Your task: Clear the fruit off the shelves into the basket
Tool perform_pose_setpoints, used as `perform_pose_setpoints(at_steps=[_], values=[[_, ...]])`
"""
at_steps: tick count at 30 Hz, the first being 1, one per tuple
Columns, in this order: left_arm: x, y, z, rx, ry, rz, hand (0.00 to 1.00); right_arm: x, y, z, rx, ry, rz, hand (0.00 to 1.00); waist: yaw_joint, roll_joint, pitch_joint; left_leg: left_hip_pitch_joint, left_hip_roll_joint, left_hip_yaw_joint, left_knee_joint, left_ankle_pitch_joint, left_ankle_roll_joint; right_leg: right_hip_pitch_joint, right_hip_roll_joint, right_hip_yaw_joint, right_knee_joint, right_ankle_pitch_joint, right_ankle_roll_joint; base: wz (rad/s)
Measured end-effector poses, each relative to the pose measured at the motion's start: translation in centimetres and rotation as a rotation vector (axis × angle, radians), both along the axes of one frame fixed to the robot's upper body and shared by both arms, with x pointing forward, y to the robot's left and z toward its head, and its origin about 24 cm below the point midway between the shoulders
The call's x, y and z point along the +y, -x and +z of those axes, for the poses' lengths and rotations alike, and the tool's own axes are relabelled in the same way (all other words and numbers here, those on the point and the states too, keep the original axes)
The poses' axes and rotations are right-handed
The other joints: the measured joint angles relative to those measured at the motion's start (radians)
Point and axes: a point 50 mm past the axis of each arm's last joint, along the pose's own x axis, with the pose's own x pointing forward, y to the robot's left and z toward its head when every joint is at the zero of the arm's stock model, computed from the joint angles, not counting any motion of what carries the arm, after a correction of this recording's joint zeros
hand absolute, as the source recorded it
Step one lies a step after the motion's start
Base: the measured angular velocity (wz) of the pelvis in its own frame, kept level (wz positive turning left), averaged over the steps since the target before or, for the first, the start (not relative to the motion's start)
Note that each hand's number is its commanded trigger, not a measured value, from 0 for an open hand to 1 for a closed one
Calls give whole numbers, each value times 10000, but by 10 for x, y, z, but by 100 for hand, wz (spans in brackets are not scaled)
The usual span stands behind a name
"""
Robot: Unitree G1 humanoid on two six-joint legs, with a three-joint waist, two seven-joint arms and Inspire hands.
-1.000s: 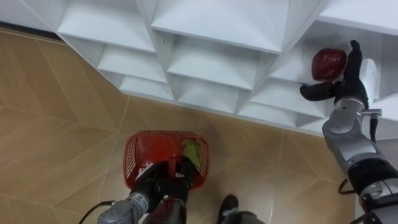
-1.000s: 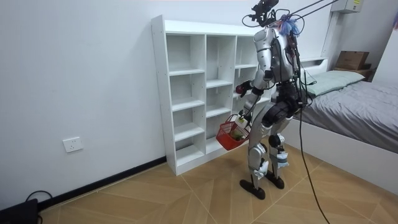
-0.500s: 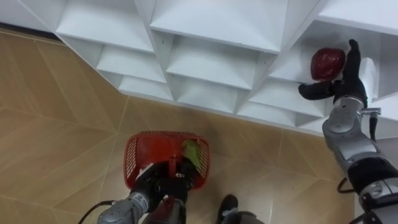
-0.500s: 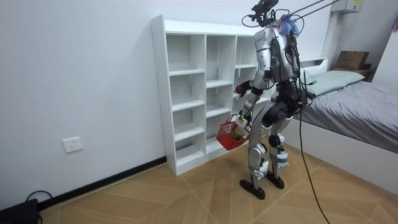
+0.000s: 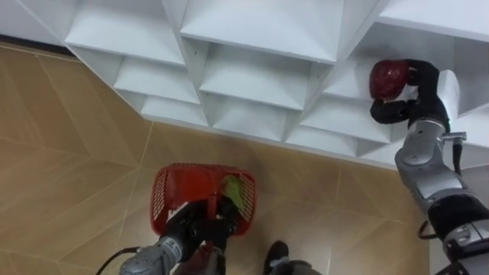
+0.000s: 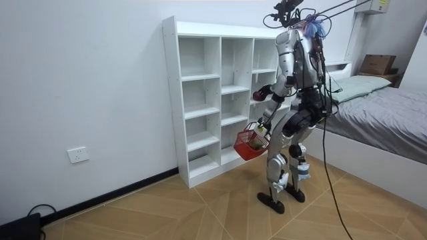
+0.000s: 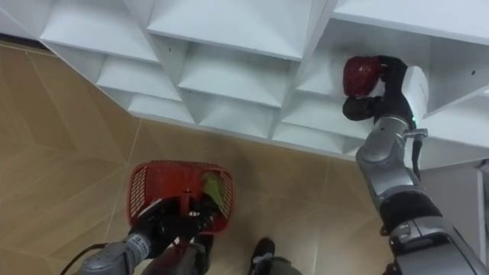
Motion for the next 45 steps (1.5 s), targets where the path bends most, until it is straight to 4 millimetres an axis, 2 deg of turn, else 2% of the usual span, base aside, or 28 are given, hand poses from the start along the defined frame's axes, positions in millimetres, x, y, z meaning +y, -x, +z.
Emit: perform_pose_setpoints(at_steps=[7,24,25,27,28,45], values=[[0,0,0,8,-2,8,100,1,-1,1,-52,-35,47,100,68,26,-9,-5,122,1,-75,96,-94,7,143,-16,-135,108,-119,-2],[-3,1,-1,53,-105,-26,100,4,-2,0,179,-270,442,100,15,60,-9,3,104,31,-294,145,-127,-10,156,-36,-287,107,-123,0],[-4,1,-1,57,-106,-43,100,4,-2,0,184,-273,450,93,15,59,-8,3,104,31,-295,146,-126,-11,156,-36,-289,107,-123,0],[-4,1,-1,59,-108,-45,100,4,-2,0,186,-274,452,19,15,56,-6,3,104,31,-296,148,-124,-10,156,-37,-292,106,-123,0],[-4,1,-1,59,-110,-43,100,4,-2,0,189,-275,455,0,15,53,-4,3,104,31,-298,149,-122,-10,155,-37,-293,106,-123,0],[-2,0,-1,24,-299,25,100,7,-5,5,-51,-291,617,0,-108,48,36,-29,131,25,-391,151,-119,11,204,-57,-490,168,-101,0]])
